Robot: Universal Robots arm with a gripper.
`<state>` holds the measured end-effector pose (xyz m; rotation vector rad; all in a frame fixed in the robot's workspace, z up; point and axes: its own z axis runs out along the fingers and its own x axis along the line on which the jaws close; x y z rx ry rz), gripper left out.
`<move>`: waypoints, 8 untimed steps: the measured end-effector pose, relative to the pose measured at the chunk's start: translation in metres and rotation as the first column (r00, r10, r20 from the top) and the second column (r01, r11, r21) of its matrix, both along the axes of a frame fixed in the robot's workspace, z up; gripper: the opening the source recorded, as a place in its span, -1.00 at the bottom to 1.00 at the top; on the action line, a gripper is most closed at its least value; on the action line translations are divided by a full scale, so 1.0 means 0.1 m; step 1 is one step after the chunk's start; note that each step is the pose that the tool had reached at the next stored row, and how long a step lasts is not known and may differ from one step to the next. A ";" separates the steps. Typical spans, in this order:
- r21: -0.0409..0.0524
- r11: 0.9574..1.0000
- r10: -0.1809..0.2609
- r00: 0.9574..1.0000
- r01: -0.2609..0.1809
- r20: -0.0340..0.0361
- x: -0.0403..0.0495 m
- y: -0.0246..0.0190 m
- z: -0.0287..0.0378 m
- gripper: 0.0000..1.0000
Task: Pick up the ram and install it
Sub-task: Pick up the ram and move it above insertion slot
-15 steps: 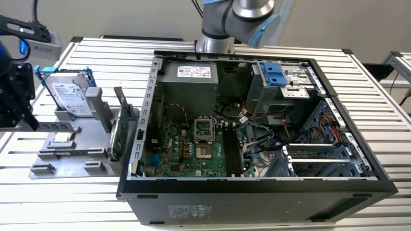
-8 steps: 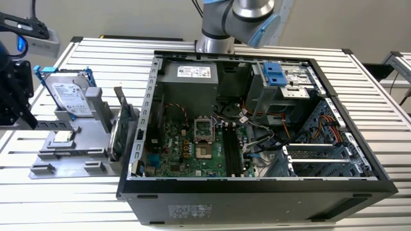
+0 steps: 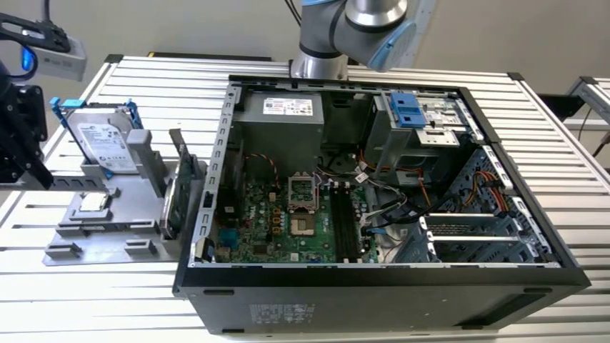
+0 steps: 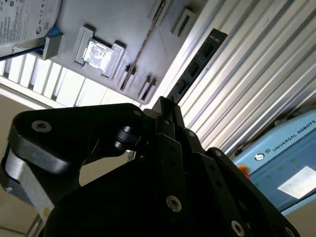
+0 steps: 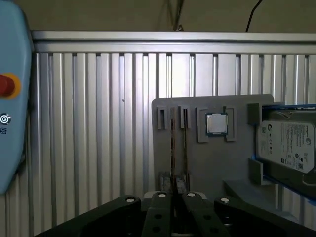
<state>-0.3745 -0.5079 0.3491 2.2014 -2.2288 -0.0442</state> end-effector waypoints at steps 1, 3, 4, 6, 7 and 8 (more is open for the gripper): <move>0.000 1.000 0.000 1.000 0.000 0.000 0.000 0.000 0.007 -1.00; 0.000 1.000 0.000 1.000 0.000 0.000 0.000 0.000 0.019 -1.00; 0.000 1.000 0.000 1.000 0.000 0.000 0.000 0.000 0.026 -1.00; 0.000 1.000 0.000 1.000 0.000 0.000 0.000 0.000 0.039 -1.00; 0.000 1.000 0.000 1.000 0.000 0.000 0.000 0.000 0.047 -1.00; 0.000 1.000 0.000 1.000 0.000 0.000 0.000 0.000 0.054 -1.00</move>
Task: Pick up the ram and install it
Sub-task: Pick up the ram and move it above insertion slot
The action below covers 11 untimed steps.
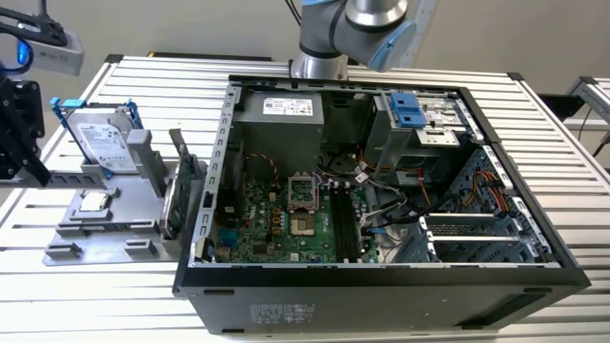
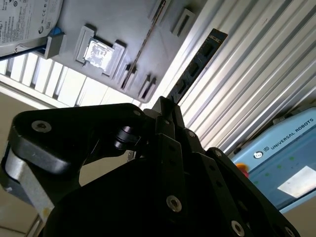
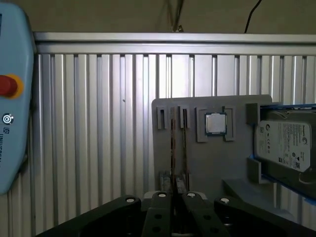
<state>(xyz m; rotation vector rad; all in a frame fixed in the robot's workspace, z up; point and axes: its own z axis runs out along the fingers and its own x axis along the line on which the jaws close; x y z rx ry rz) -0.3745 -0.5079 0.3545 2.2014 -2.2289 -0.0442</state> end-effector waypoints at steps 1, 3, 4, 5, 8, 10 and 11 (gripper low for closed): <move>0.000 1.000 0.000 1.000 0.000 0.000 0.000 0.000 0.008 -1.00; 0.000 1.000 0.000 1.000 0.000 0.000 0.000 0.000 0.023 -1.00; 0.000 1.000 0.000 1.000 0.000 0.000 0.000 0.000 0.031 -1.00; 0.000 1.000 -0.001 1.000 0.001 0.000 0.000 0.000 0.039 -1.00; 0.000 1.000 -0.001 1.000 0.001 0.000 0.000 0.000 0.063 -1.00; 0.000 1.000 -0.002 1.000 0.002 0.000 0.000 0.000 0.079 -1.00; 0.000 1.000 -0.002 1.000 0.002 0.000 0.000 0.000 0.089 -1.00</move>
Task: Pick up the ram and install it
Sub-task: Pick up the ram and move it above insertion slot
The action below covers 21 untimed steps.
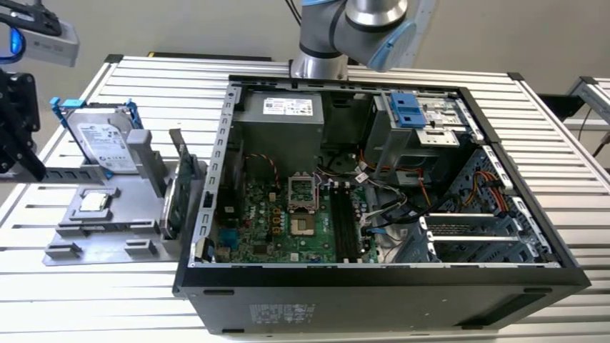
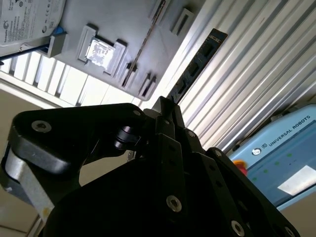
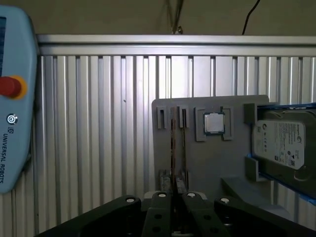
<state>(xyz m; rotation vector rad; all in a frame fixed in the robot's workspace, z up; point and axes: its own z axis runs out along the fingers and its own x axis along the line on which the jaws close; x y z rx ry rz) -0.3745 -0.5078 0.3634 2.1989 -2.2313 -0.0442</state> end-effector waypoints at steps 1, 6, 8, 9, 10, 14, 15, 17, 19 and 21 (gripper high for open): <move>0.000 1.000 0.000 1.000 0.000 0.000 0.000 0.000 0.009 -1.00; 0.000 1.000 -0.002 1.000 0.002 0.000 -0.001 0.000 0.063 -1.00; 0.000 1.000 -0.002 1.000 0.002 0.000 -0.001 0.000 0.089 -1.00; 0.000 1.000 -0.003 1.000 0.003 0.000 -0.001 0.000 0.103 -1.00; 0.000 1.000 -0.003 1.000 0.003 0.000 -0.001 0.000 0.114 -1.00; 0.000 1.000 -0.005 1.000 0.005 0.000 -0.001 0.000 0.160 -1.00; 0.000 1.000 -0.005 1.000 0.005 0.000 -0.001 0.000 0.173 -1.00; 0.000 1.000 -0.006 1.000 0.006 0.000 -0.001 0.000 0.196 -1.00; 0.000 1.000 -0.007 1.000 0.007 0.000 -0.001 0.000 0.219 -1.00; 0.000 1.000 -0.007 1.000 0.007 0.000 -0.002 0.000 0.239 -1.00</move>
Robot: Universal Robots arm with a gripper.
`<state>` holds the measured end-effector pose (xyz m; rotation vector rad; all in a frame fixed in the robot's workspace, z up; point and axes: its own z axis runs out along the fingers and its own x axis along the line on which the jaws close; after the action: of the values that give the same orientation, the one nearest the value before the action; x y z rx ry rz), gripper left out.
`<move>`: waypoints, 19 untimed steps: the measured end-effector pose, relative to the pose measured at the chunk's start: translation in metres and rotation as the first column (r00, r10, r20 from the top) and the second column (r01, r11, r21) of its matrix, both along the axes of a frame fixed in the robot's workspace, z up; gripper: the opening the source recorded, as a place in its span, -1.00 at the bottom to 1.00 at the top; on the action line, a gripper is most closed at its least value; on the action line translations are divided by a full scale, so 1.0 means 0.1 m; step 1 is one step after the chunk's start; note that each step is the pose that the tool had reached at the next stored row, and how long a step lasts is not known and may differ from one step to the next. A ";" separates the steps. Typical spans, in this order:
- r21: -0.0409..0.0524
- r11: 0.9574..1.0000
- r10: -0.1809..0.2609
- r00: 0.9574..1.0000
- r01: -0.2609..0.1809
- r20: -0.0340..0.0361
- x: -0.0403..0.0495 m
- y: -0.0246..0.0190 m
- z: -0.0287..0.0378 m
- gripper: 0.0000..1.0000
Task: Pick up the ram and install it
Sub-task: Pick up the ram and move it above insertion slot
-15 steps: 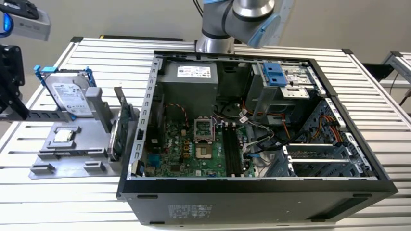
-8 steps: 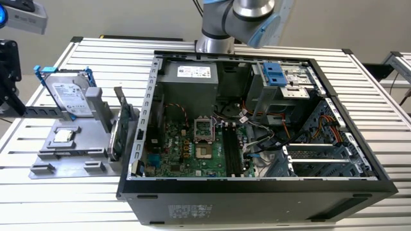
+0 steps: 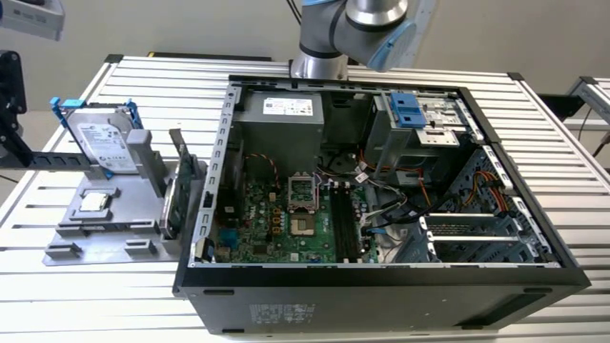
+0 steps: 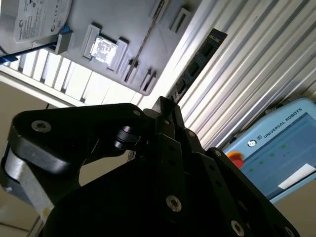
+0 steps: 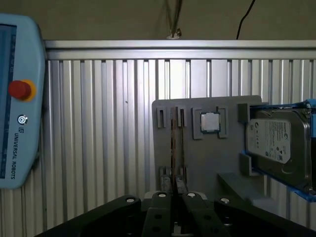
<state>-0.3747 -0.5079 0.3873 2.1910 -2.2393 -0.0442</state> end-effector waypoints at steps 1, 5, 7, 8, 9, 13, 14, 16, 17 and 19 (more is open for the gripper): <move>0.000 1.000 0.000 1.000 0.000 0.000 0.000 0.000 0.007 -1.00; 0.000 1.000 0.000 1.000 0.000 0.000 0.000 0.000 0.021 -1.00; 0.000 1.000 -0.001 1.000 0.001 0.000 -0.001 0.001 0.021 -1.00; 0.000 1.000 -0.001 1.000 0.001 0.000 -0.001 0.001 0.022 -1.00; 0.000 1.000 -0.001 1.000 0.001 0.000 -0.001 0.001 0.022 -1.00; 0.000 1.000 0.000 1.000 0.000 0.000 0.021 0.000 0.022 -1.00; 0.000 1.000 0.000 1.000 0.000 0.000 0.029 0.000 0.022 -1.00; 0.000 1.000 0.000 1.000 0.000 0.000 0.047 0.000 0.021 -1.00; 0.000 1.000 0.000 1.000 0.000 0.000 0.058 0.000 0.022 -1.00; 0.000 1.000 0.000 1.000 0.000 0.000 0.081 0.000 0.021 -1.00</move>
<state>-0.3666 -0.5079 0.3894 2.1905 -2.2395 -0.0437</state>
